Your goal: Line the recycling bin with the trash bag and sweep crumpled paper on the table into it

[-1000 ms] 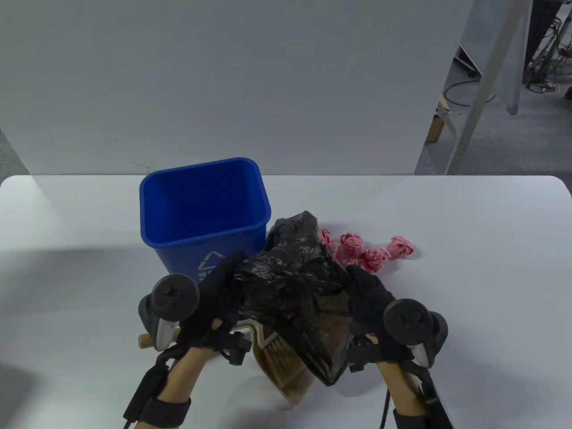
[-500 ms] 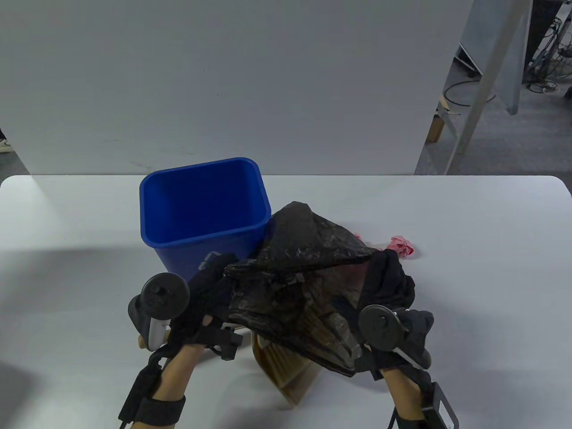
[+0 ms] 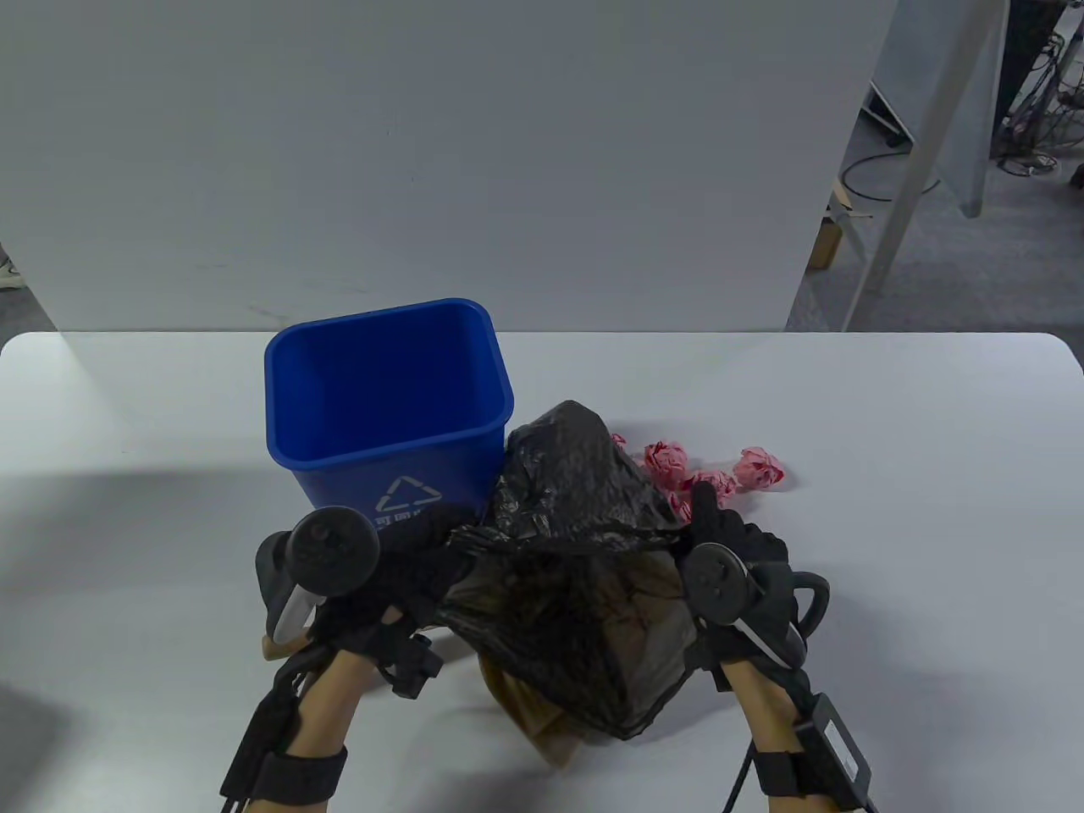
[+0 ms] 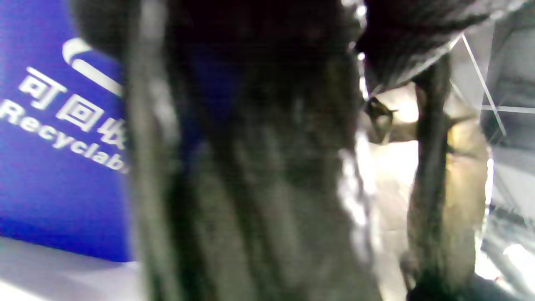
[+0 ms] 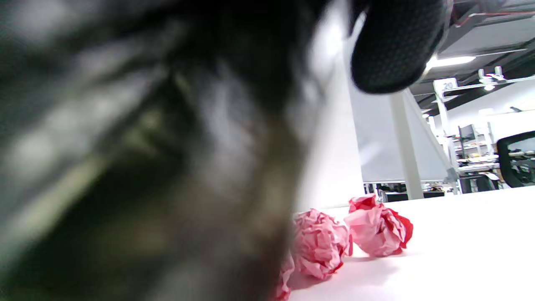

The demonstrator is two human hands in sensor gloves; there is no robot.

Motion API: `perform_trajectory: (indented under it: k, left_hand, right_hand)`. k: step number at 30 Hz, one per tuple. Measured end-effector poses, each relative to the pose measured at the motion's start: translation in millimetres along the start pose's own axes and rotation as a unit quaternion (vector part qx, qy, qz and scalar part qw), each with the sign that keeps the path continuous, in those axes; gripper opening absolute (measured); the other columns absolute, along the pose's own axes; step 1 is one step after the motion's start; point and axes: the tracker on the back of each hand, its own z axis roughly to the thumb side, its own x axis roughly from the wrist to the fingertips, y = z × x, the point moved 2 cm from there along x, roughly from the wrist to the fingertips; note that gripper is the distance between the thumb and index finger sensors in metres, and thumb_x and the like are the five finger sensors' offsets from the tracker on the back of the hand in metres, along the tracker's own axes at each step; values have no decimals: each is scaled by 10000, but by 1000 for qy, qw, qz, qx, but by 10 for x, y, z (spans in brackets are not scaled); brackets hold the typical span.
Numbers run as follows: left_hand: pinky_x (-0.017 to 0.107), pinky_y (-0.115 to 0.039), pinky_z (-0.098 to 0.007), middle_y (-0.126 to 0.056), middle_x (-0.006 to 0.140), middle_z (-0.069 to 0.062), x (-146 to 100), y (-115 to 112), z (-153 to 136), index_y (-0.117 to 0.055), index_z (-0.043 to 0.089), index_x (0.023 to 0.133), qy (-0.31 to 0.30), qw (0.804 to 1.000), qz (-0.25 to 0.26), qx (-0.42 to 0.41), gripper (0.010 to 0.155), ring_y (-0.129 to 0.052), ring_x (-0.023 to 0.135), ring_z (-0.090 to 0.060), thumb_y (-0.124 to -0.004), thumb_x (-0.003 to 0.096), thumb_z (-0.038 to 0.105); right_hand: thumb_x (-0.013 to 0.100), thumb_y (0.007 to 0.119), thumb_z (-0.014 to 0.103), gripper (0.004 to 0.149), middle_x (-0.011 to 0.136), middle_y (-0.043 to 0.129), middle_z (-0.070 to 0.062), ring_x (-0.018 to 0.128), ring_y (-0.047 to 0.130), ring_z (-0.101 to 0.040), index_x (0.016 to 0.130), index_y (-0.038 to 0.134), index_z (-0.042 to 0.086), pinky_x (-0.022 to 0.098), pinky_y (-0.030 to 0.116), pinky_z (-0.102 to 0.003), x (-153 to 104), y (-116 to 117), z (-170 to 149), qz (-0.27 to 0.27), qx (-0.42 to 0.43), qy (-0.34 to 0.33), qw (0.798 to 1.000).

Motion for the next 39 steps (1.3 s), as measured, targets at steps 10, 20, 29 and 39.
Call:
perform_trajectory:
  k: [10, 20, 29, 39]
  left_hand:
    - [448, -843, -417, -794, 927, -8, -86, -31, 223, -613, 257, 1111, 13, 971, 90, 219, 619, -896, 541, -84, -857, 550, 351]
    - [484, -892, -417, -780, 1019, -49, -97, 42, 8, -696, 270, 1061, 59, 984, 112, 125, 466, -970, 720, -153, -697, 596, 302]
    - [273, -923, -345, -986, 672, 73, 129, -106, 31, -800, 201, 984, 71, 988, 28, -133, 466, -1015, 297, -31, -712, 599, 449]
    - [630, -824, -490, -651, 1144, -99, 622, 694, 1556, -432, 189, 1164, -92, 961, 21, -259, 581, -903, 922, -259, -558, 636, 395]
  right_hand:
    - [586, 674, 431, 376, 466, 933, 95, 298, 919, -103, 870, 799, 218, 474, 840, -486, -108, -422, -355, -87, 118, 67, 987]
    - [597, 652, 423, 377, 514, 953, 77, 337, 949, -124, 881, 786, 215, 489, 833, -493, -155, -437, -619, -86, 216, 122, 965]
    - [613, 640, 336, 426, 593, 952, 33, 386, 971, -151, 978, 688, 121, 493, 825, -515, -20, -441, -446, -31, 455, 132, 880]
    - [634, 561, 271, 547, 828, 819, -89, 597, 901, -257, 1108, 373, 72, 557, 745, -570, 150, -2349, 417, -184, 422, -59, 886]
